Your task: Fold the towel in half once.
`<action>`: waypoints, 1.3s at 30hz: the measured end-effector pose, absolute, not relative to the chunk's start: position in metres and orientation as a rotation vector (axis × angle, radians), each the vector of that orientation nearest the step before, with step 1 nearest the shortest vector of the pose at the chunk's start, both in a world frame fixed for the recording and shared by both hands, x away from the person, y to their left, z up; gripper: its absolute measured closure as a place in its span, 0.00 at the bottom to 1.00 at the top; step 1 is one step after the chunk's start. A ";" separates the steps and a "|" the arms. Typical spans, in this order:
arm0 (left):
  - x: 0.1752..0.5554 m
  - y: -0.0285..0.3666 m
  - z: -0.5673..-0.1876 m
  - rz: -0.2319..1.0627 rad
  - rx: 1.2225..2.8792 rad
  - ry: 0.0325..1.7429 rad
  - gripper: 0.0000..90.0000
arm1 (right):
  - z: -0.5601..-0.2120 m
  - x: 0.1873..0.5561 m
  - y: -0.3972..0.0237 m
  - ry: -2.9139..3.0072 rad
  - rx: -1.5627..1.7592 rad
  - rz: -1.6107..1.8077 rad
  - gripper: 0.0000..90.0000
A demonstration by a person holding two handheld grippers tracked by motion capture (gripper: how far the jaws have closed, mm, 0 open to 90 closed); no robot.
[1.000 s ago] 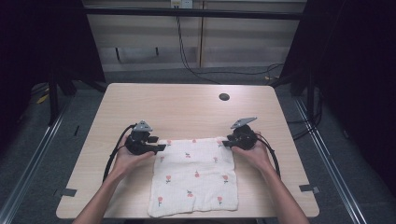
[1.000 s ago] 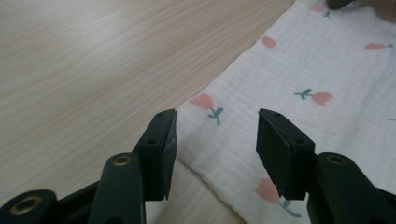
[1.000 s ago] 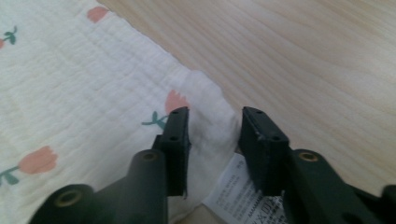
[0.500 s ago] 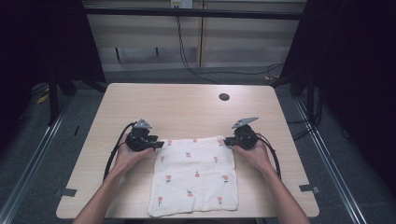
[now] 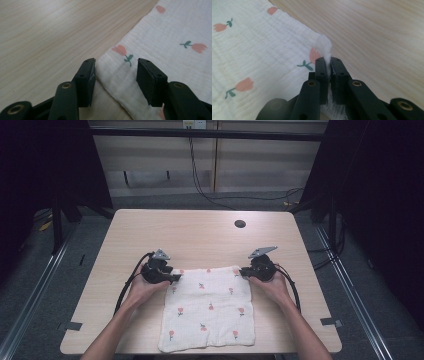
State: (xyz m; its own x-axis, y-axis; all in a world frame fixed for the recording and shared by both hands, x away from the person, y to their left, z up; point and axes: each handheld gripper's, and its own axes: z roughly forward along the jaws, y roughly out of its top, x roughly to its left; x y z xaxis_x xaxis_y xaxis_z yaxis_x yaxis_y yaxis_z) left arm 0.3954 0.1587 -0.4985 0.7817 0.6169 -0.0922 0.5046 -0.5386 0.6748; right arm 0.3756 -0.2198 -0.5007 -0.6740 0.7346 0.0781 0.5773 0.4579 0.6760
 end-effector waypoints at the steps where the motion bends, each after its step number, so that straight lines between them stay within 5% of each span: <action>1: 0.396 0.159 -0.498 0.205 2.254 0.827 0.58 | -0.501 0.376 -0.220 2.483 1.130 1.020 0.94; 14: 0.391 0.156 -0.500 0.164 2.252 0.773 0.93 | -0.501 0.374 -0.221 2.501 1.143 1.052 0.94; 22: 0.393 0.168 -0.497 0.085 2.177 0.801 0.94 | -0.487 0.368 -0.230 2.458 1.171 1.175 0.96; 39: 0.386 0.179 -0.464 0.156 2.037 0.751 0.94 | -0.466 0.361 -0.237 2.365 1.128 1.312 0.96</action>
